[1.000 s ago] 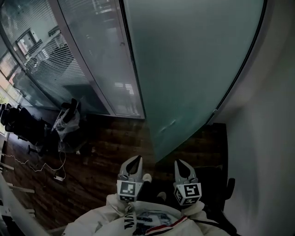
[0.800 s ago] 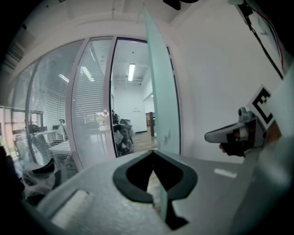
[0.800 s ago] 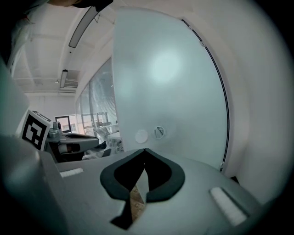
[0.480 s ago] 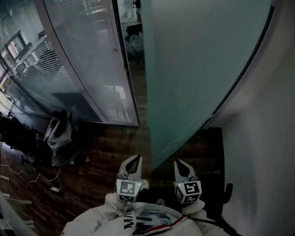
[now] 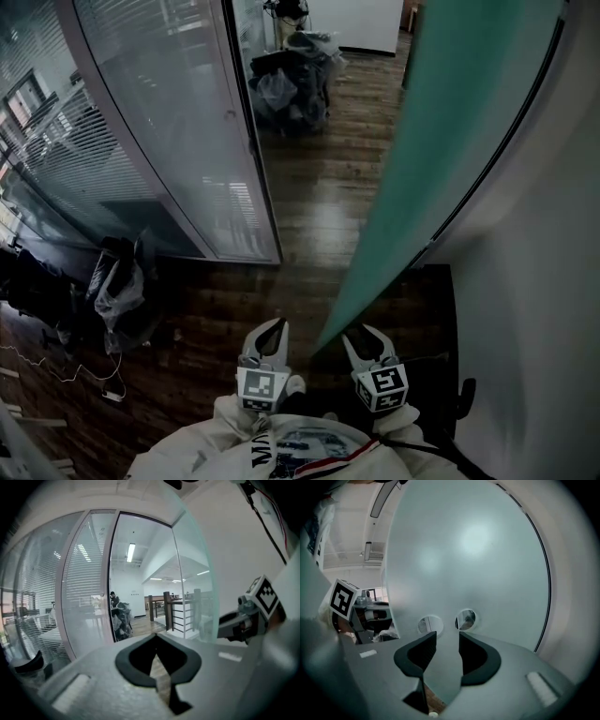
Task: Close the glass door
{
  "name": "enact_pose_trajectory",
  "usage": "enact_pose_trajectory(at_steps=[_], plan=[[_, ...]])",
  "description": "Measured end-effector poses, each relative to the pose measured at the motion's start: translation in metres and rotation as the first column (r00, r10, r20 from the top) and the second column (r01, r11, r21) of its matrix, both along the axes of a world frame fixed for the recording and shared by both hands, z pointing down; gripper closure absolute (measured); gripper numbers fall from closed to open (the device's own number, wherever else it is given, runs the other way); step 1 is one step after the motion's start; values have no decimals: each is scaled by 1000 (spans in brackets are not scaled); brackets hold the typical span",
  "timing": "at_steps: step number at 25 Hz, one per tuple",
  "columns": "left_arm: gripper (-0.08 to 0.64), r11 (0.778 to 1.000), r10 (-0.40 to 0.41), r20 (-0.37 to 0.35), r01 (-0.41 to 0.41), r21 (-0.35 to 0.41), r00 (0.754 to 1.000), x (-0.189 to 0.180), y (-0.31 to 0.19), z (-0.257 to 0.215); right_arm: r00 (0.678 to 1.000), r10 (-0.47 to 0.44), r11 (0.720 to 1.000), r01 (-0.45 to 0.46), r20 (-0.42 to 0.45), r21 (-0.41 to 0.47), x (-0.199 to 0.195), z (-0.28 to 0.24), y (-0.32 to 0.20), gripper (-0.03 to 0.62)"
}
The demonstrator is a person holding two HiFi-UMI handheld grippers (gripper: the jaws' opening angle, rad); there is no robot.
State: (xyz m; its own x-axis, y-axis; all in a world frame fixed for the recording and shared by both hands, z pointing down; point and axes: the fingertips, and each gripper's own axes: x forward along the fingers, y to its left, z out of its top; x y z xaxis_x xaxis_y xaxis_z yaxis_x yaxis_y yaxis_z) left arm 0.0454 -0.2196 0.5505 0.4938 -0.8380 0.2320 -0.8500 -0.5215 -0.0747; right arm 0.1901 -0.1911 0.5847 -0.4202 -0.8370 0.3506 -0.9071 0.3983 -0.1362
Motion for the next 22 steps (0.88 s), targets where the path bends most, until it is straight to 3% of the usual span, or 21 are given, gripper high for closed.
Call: enact_pose_trajectory(at_steps=[12,22], plan=[[558,1000,-8,7,8,-6,1000,-10,-15,4,998,-48,992,51,-28,116,-11,-5,-35,448],[558,1000,7,-9,-7,-15,1000,-16,-31,8,1000,-16,996,16,0,86,-23,-4,-56,448]])
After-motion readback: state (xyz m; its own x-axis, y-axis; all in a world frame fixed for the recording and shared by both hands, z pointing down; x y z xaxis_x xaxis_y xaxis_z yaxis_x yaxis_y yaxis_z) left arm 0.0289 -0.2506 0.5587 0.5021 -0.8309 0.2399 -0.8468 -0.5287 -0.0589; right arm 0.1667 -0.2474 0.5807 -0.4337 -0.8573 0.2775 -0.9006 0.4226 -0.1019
